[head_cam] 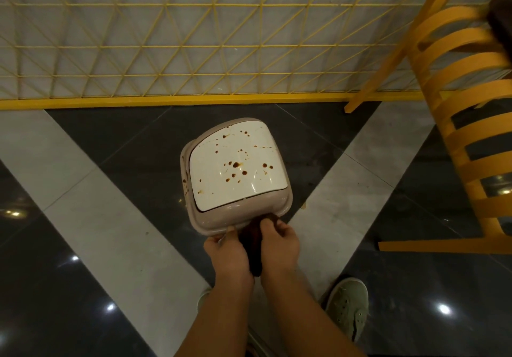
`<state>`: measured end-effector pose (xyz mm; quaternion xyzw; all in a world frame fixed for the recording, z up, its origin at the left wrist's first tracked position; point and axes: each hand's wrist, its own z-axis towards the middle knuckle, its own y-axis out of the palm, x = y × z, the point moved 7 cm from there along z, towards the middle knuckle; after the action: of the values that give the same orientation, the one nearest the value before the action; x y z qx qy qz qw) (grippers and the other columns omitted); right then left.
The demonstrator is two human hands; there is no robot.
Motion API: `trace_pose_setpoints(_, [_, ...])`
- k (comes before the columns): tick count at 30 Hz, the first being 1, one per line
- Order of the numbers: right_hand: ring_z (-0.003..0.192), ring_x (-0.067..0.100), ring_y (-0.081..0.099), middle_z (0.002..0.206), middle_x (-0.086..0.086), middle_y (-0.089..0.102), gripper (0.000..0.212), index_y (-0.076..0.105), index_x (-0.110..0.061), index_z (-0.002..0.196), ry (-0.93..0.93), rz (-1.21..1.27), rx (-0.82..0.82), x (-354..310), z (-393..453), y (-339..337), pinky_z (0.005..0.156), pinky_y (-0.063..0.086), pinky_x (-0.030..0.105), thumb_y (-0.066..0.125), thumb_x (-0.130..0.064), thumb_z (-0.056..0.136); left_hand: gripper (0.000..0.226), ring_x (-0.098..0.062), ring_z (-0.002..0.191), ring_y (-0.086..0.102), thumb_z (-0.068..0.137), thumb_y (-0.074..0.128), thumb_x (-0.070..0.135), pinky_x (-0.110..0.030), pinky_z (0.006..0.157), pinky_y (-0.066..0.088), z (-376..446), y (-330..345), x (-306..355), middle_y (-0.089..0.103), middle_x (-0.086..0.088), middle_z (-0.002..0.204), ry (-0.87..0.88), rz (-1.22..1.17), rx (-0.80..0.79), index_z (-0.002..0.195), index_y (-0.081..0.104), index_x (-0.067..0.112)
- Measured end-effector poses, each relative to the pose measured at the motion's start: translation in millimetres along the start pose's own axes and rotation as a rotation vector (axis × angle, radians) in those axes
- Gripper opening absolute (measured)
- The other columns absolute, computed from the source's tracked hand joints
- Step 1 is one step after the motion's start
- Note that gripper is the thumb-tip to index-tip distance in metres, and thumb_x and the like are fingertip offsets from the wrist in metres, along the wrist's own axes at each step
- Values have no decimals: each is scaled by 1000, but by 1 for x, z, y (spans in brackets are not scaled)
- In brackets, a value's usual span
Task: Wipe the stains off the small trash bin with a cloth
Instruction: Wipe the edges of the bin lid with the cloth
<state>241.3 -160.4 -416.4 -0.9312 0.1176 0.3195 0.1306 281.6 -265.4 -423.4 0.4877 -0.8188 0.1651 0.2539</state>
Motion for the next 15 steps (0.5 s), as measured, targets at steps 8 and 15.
trace_pose_setpoints(8, [86, 16, 58, 97, 0, 64, 17, 64, -21, 105, -16, 9, 64, -30, 21, -17, 76, 51, 32, 61, -26, 89, 43, -20, 101, 60, 88, 62, 9, -41, 95, 47, 4, 4, 1, 62, -8, 120, 50, 28, -1, 130, 50, 13])
trace_pose_setpoints(15, [94, 23, 64, 101, 6, 69, 22, 66, -13, 109, -1, 20, 37, -8, 8, -5, 80, 56, 37, 62, -22, 89, 38, -28, 105, 63, 93, 56, 16, -53, 93, 51, -2, 7, -2, 64, -10, 116, 3, 28, -12, 131, 48, 16])
